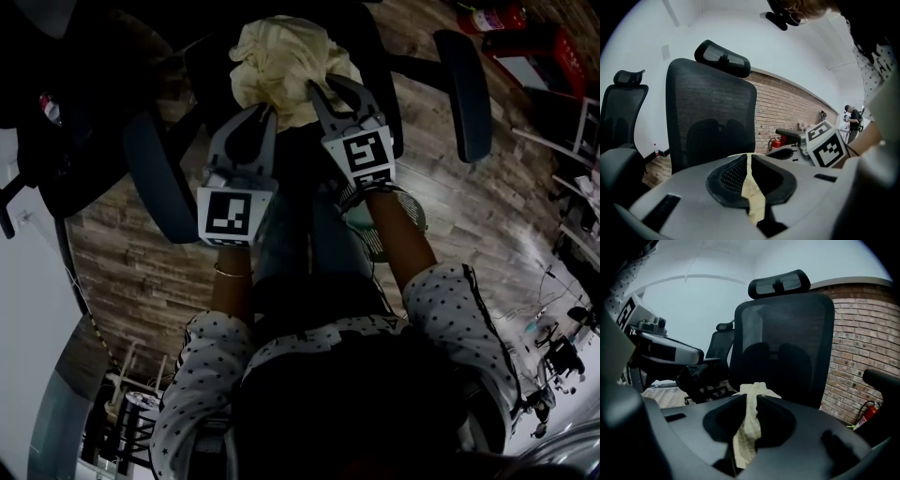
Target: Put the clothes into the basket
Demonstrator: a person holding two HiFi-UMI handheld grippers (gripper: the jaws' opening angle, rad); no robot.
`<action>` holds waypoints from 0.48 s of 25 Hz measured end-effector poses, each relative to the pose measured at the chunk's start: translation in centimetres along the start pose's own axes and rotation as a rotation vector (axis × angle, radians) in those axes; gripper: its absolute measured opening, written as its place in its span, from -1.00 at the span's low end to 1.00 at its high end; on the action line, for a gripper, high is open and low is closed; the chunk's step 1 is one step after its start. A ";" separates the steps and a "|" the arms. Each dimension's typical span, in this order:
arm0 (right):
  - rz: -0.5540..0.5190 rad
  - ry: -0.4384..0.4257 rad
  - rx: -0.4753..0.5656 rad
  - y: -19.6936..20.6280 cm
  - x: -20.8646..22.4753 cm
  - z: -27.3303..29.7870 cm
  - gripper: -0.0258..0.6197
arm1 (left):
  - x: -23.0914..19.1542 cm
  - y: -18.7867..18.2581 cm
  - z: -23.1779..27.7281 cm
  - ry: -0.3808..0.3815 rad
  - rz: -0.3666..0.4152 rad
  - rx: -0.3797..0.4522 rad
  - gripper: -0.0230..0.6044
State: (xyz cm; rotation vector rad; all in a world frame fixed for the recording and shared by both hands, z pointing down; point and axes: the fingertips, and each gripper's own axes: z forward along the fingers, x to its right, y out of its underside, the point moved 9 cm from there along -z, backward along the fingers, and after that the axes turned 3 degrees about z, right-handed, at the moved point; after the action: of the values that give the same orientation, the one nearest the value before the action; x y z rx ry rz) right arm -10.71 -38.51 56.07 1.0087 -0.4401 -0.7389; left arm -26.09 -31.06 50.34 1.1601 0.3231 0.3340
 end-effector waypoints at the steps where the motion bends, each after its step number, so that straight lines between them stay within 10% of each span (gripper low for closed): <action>1: -0.006 0.004 0.015 -0.5 -0.1 -0.4 -0.71 | 0.1 -0.1 0.0 0.005 0.004 0.002 -0.88; 12: -0.009 0.055 0.166 -5.6 -1.4 -4.2 -0.70 | 0.6 -1.6 -0.5 0.044 0.027 0.011 -0.88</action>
State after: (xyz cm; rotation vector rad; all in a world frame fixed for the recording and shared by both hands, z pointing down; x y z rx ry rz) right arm -10.94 -36.78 49.12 1.1843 -0.4545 -0.6891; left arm -25.61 -30.95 48.60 1.1701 0.3478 0.3823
